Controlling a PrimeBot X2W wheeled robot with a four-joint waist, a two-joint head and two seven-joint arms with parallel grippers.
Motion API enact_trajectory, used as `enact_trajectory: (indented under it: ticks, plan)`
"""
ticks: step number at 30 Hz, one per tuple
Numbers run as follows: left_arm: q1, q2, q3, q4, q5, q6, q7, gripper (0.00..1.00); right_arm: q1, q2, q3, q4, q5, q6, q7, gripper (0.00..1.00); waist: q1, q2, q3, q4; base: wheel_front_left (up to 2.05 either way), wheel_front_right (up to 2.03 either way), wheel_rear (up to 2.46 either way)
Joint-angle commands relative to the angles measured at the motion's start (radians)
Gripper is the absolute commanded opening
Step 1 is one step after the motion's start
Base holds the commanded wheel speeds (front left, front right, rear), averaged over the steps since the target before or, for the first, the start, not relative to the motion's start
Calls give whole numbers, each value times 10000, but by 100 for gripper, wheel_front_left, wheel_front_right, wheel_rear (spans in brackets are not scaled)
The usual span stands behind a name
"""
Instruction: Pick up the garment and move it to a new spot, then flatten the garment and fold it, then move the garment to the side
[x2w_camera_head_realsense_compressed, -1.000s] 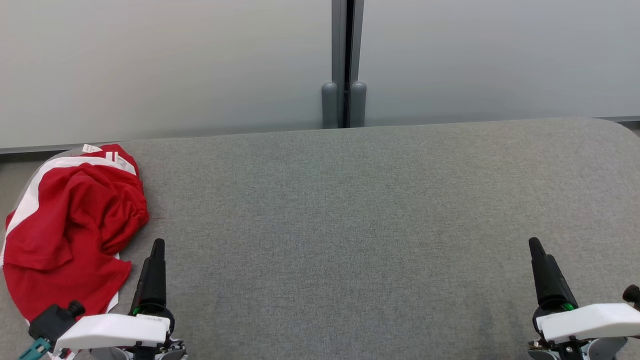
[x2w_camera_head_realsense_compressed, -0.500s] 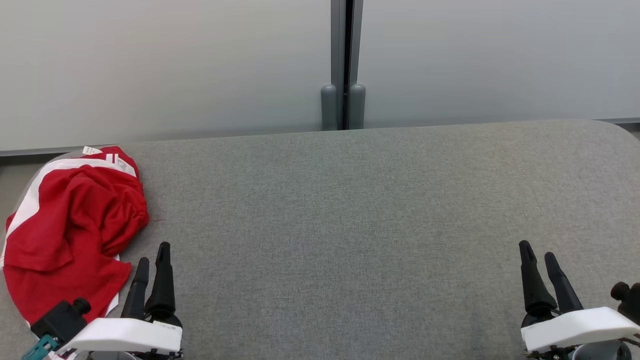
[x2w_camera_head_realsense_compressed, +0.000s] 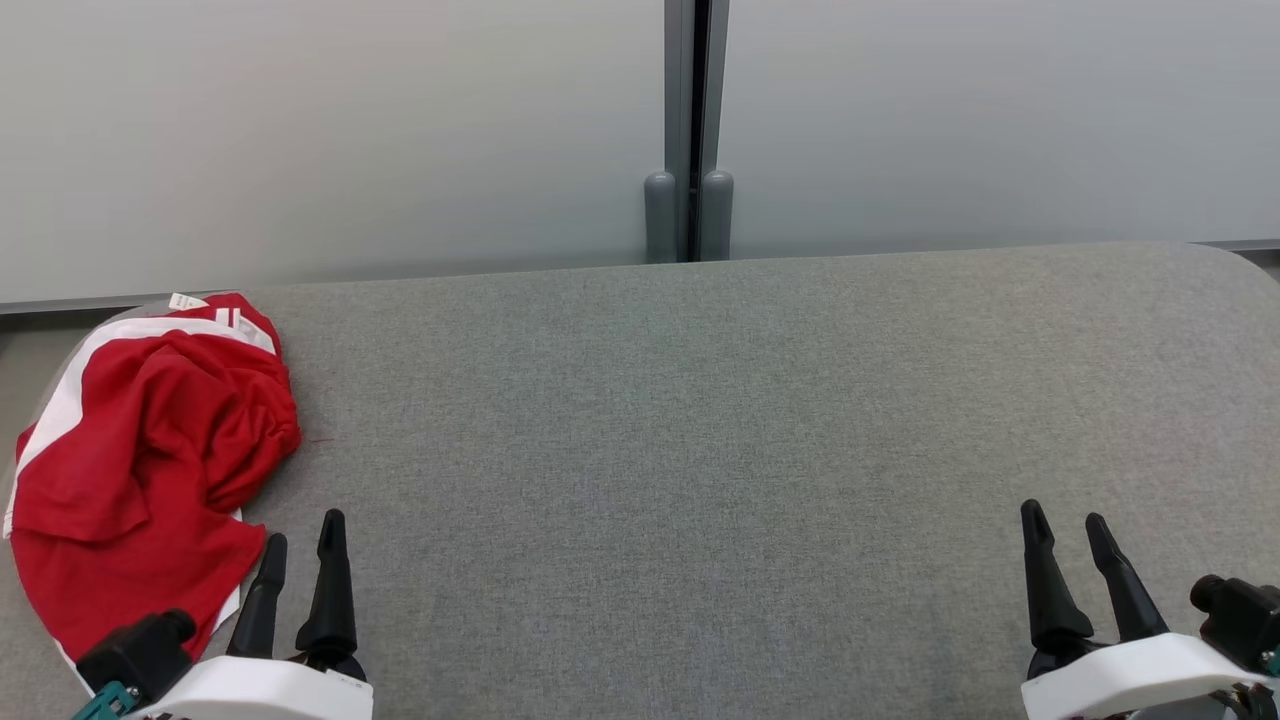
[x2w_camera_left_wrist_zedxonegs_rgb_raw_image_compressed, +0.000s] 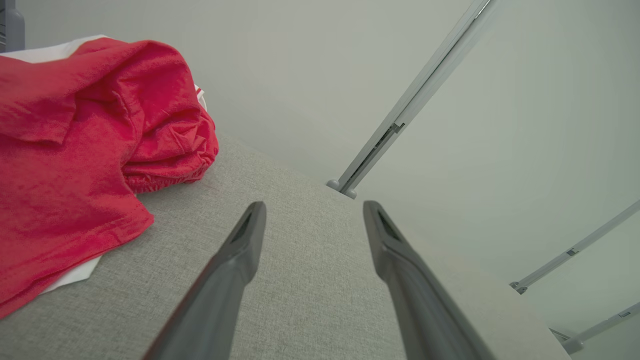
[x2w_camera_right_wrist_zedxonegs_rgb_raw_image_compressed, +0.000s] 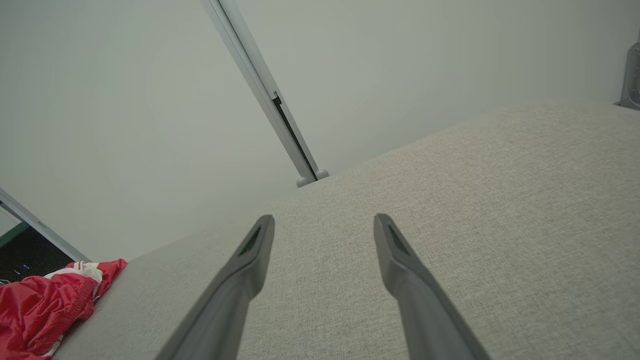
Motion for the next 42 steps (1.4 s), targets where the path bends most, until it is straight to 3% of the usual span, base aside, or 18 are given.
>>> enact_trajectory:
  ticks: [1,20,42]
  plan:
    - [-2,71,50,-70,293,-49,-82,100,-2,-45,0,-78,-308,17,-127,100,0,0,-4,1,0,0,0]
    - [287,83,131,-249,2464,-118,-580,100,327,16,67,-200,-2397,19,-620,100,0,0,-56,26,0,0,0]
    - [460,99,5,-114,4402,-195,-1041,100,637,33,-302,-219,-3359,21,-1091,100,0,0,-80,-43,0,0,0]
